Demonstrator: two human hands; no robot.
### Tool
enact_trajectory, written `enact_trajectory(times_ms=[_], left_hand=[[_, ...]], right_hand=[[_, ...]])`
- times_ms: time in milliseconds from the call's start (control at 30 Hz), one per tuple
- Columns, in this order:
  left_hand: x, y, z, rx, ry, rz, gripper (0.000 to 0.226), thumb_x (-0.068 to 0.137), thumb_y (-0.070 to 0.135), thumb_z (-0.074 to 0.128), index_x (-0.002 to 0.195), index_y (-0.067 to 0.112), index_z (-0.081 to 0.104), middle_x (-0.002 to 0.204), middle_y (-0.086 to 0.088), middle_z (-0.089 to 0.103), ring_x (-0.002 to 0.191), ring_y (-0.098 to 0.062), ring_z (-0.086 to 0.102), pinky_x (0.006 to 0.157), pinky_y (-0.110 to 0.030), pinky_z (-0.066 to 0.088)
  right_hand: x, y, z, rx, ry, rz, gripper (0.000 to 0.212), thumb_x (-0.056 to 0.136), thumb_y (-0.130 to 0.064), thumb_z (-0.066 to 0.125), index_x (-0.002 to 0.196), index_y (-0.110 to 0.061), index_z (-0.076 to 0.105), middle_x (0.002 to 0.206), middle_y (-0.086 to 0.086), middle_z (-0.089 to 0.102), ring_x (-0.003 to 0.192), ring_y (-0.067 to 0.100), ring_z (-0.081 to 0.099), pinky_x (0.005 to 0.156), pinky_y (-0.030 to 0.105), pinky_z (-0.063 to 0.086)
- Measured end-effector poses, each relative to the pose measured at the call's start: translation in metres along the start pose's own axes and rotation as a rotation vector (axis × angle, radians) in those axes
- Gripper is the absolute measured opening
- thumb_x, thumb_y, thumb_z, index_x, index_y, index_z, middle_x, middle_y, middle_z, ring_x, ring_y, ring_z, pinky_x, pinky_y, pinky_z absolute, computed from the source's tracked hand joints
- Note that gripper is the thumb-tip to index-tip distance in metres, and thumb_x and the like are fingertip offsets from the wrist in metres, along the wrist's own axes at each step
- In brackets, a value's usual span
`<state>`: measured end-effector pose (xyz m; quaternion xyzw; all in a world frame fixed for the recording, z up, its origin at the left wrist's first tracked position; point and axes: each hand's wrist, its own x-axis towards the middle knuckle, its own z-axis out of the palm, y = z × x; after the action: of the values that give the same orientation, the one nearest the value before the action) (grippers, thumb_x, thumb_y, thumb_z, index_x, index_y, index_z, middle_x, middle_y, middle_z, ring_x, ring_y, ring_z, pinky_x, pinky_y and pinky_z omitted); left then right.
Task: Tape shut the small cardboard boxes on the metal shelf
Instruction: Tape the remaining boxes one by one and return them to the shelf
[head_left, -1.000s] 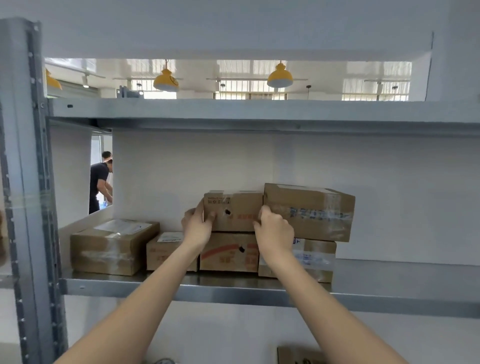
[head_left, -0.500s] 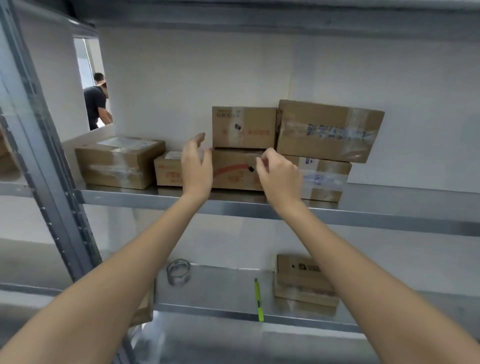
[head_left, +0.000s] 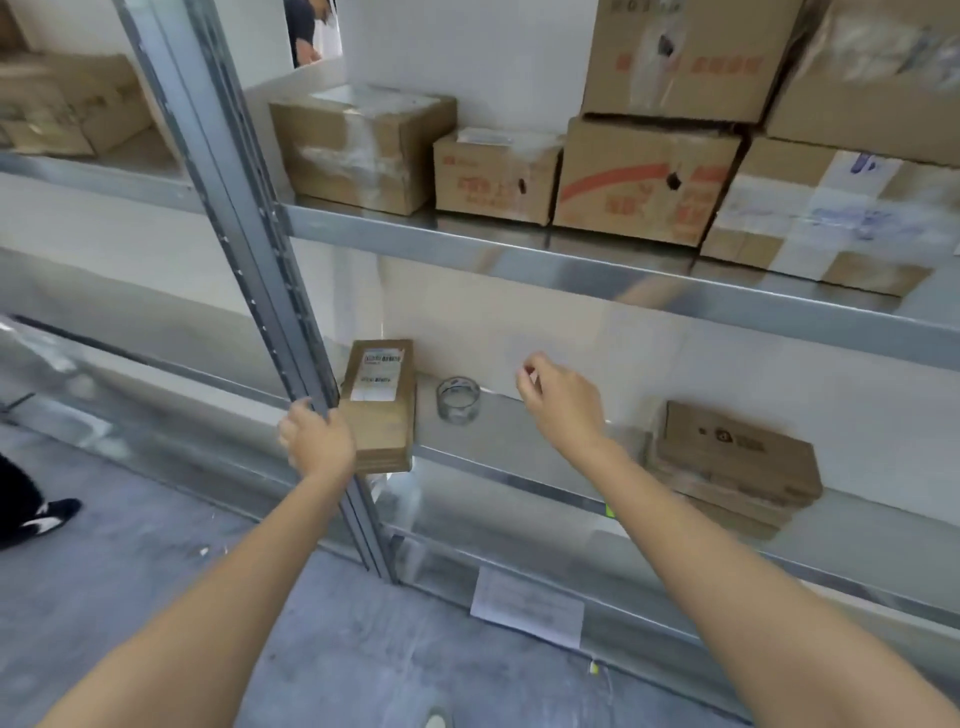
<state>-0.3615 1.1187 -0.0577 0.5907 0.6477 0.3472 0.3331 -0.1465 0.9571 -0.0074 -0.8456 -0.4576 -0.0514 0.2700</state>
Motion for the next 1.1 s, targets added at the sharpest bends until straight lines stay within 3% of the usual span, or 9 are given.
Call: enact_trajectory(times_ms=[267, 400, 533, 667, 767, 867, 967, 1033, 1100], left_hand=[[0.081, -0.041, 0.02, 0.039, -0.396, -0.196, 0.049, 0.105, 0.029, 0.033, 0.146, 0.002, 0.034, 0.146, -0.022, 0.042, 0.132, -0.038, 0.042, 0.112, -0.046, 0.032], [0.103, -0.045, 0.034, 0.022, -0.545, -0.295, 0.054, 0.106, 0.037, 0.027, 0.145, 0.001, 0.037, 0.149, -0.018, 0.04, 0.136, -0.035, 0.039, 0.112, -0.043, 0.03], [0.104, -0.046, 0.05, -0.096, -0.585, -0.43, 0.056, 0.104, 0.044, 0.025, 0.142, 0.007, 0.043, 0.141, -0.015, 0.051, 0.127, -0.034, 0.049, 0.111, -0.046, 0.037], [0.079, -0.048, 0.058, 0.01, -0.543, -0.338, 0.06, 0.101, 0.049, 0.028, 0.126, 0.002, 0.056, 0.124, -0.021, 0.061, 0.112, -0.038, 0.059, 0.1, -0.049, 0.047], [0.054, -0.049, 0.058, 0.025, -0.614, -0.34, 0.065, 0.099, 0.058, 0.028, 0.113, 0.004, 0.06, 0.104, -0.023, 0.069, 0.09, -0.039, 0.069, 0.088, -0.047, 0.055], [0.039, -0.044, 0.056, -0.079, -0.682, -0.393, 0.063, 0.099, 0.061, 0.028, 0.096, 0.008, 0.062, 0.082, -0.015, 0.074, 0.069, -0.035, 0.073, 0.066, -0.038, 0.059], [0.042, -0.041, 0.063, -0.134, -0.495, -0.153, 0.044, 0.102, 0.045, 0.041, 0.103, 0.004, 0.056, 0.091, -0.014, 0.068, 0.088, -0.039, 0.068, 0.07, -0.037, 0.051], [0.047, -0.033, 0.074, -0.12, -0.468, -0.023, 0.036, 0.1, 0.042, 0.049, 0.113, 0.008, 0.052, 0.108, -0.009, 0.061, 0.106, -0.03, 0.06, 0.085, -0.035, 0.043], [0.043, -0.023, 0.091, -0.082, -0.612, -0.027, 0.045, 0.099, 0.045, 0.049, 0.129, 0.011, 0.048, 0.122, 0.001, 0.052, 0.113, -0.019, 0.05, 0.093, -0.029, 0.035]], right_hand=[[0.036, -0.045, 0.145, 0.499, -0.538, 0.472, 0.051, 0.099, -0.046, 0.044, 0.135, -0.01, 0.045, 0.136, 0.014, 0.054, 0.127, 0.03, 0.049, 0.098, 0.032, 0.037], [0.039, -0.07, 0.184, 0.659, -0.675, 0.616, 0.062, 0.101, -0.047, 0.037, 0.148, -0.007, 0.031, 0.153, 0.01, 0.035, 0.139, 0.029, 0.035, 0.111, 0.045, 0.034], [0.037, -0.075, 0.197, 0.781, -0.682, 0.654, 0.054, 0.1, -0.048, 0.039, 0.139, -0.011, 0.043, 0.142, 0.007, 0.049, 0.122, 0.021, 0.048, 0.097, 0.036, 0.043], [0.034, -0.065, 0.189, 0.962, -0.721, 0.728, 0.05, 0.092, -0.05, 0.057, 0.136, -0.032, 0.044, 0.122, -0.009, 0.056, 0.093, 0.002, 0.054, 0.069, 0.025, 0.042], [0.027, -0.03, 0.175, 0.969, -0.737, 0.828, 0.036, 0.081, -0.051, 0.069, 0.113, -0.04, 0.056, 0.109, -0.008, 0.067, 0.091, 0.012, 0.061, 0.076, 0.033, 0.051], [0.023, 0.022, 0.143, 0.989, -0.763, 0.857, 0.041, 0.074, -0.052, 0.075, 0.107, -0.028, 0.067, 0.085, -0.001, 0.07, 0.072, 0.014, 0.064, 0.072, 0.033, 0.052], [0.021, 0.073, 0.104, 0.996, -0.767, 0.89, 0.043, 0.074, -0.047, 0.077, 0.108, -0.022, 0.066, 0.066, -0.004, 0.064, 0.051, 0.009, 0.058, 0.054, 0.025, 0.048], [0.018, 0.105, 0.085, 0.933, -0.695, 0.894, 0.048, 0.073, -0.041, 0.08, 0.112, -0.016, 0.064, 0.086, 0.004, 0.069, 0.072, 0.017, 0.064, 0.067, 0.035, 0.055], [0.013, 0.13, 0.077, 0.902, -0.625, 0.91, 0.049, 0.072, -0.031, 0.082, 0.113, -0.011, 0.064, 0.105, 0.012, 0.069, 0.09, 0.022, 0.064, 0.088, 0.042, 0.052]])
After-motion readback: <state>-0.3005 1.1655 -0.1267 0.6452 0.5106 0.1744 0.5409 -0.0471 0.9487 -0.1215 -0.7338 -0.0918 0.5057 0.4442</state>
